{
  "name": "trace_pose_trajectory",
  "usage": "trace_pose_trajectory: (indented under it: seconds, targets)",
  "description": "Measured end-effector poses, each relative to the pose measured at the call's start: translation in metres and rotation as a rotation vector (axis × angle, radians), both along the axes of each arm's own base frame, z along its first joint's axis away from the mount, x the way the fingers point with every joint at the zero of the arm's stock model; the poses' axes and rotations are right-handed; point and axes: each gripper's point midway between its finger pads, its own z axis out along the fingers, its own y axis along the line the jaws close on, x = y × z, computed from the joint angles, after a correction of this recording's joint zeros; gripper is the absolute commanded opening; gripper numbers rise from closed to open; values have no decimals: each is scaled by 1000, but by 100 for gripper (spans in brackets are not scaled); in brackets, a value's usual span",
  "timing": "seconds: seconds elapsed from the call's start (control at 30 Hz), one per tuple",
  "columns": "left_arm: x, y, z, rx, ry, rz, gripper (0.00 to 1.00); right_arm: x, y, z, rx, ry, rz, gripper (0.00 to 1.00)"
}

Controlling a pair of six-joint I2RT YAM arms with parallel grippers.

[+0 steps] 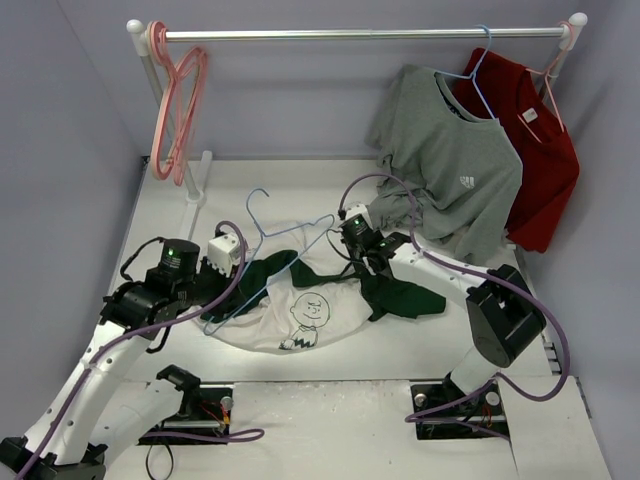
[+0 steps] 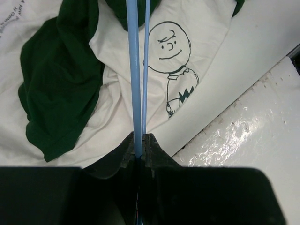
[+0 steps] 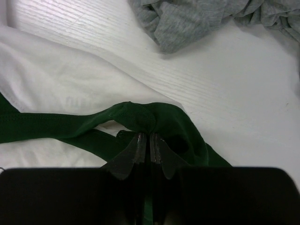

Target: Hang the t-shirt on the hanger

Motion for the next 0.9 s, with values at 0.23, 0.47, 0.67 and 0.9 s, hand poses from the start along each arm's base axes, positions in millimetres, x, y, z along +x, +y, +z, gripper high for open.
trace_pose_trajectory:
  seconds: [0.23, 0.47, 0.67, 0.9]
  targets:
    - [-8, -7, -22, -11, 53, -43, 0, 15, -19, 8, 19, 13, 21, 0]
    - [-9, -21, -18, -52, 32, -100, 0, 26, -13, 24, 61, 14, 97, 0]
    - [-12, -28, -29, -50, 47, -152, 0, 29, -7, 33, 74, 14, 150, 0]
    - [-12, -32, -41, -24, 74, -181, 0, 31, -4, 42, 72, 7, 181, 0]
